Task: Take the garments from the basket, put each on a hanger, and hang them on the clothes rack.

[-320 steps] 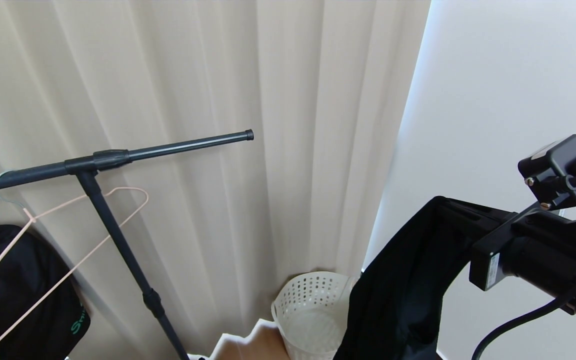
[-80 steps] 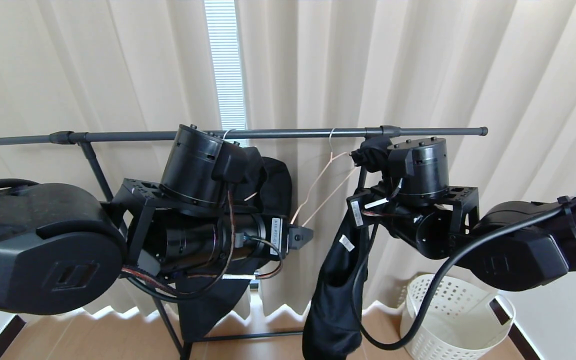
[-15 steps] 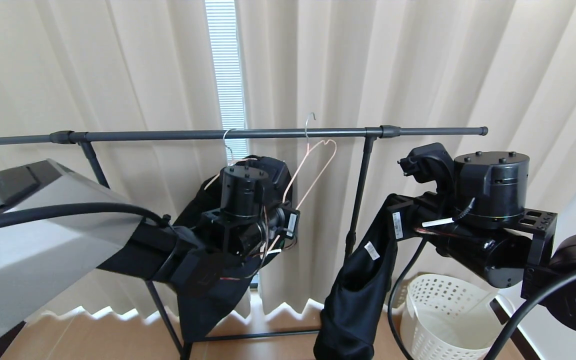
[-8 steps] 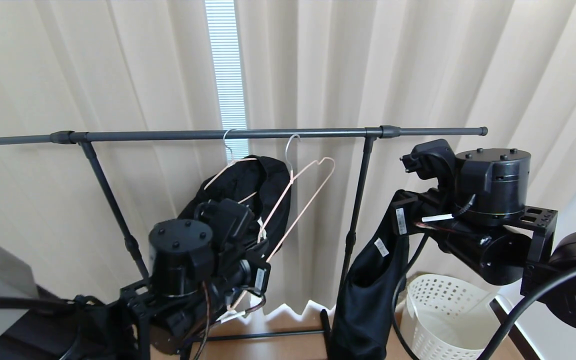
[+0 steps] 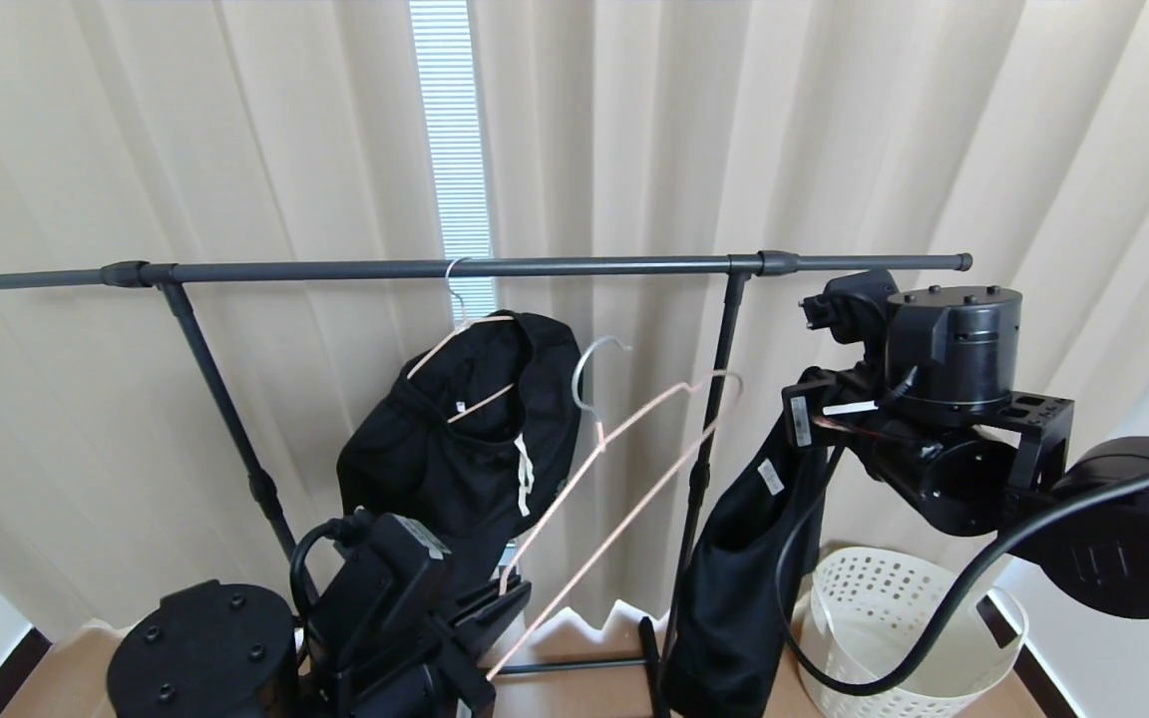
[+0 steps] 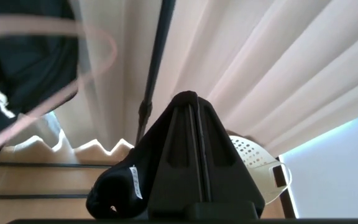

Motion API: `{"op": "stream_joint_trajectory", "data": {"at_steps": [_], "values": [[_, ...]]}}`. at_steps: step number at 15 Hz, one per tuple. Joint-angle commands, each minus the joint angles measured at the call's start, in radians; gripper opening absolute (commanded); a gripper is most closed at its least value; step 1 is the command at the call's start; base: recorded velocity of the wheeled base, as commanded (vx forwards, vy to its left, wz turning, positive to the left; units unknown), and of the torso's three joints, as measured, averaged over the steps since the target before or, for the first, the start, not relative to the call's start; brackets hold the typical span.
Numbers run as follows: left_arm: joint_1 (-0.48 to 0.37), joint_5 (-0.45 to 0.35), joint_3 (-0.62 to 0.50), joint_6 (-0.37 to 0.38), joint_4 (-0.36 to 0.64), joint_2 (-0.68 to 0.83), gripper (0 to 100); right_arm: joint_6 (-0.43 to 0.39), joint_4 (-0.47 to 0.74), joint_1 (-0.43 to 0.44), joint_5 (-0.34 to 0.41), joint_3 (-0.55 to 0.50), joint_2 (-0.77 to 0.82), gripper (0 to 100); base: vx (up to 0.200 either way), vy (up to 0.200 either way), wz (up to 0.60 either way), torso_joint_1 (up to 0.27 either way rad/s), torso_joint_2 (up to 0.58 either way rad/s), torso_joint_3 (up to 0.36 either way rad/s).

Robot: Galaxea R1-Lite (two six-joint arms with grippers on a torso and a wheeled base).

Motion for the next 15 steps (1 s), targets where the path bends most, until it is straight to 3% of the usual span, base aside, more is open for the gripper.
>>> {"op": "stream_joint_trajectory", "data": {"at_steps": [1, 15], "values": [[-0.019, -0.012, 0.019, 0.000, -0.003, 0.010, 0, 0.000, 0.000, -0.018, 0.000, -0.016, 0.018, 0, 0.000, 0.000, 0.00, 0.000, 0.00, 0.000], [-0.061, -0.011, 0.021, -0.013, -0.038, 0.046, 0, 0.003, -0.071, -0.018, -0.017, -0.026, 0.072, 0, 0.000, 0.000, 0.00, 0.000, 0.00, 0.000]]}}
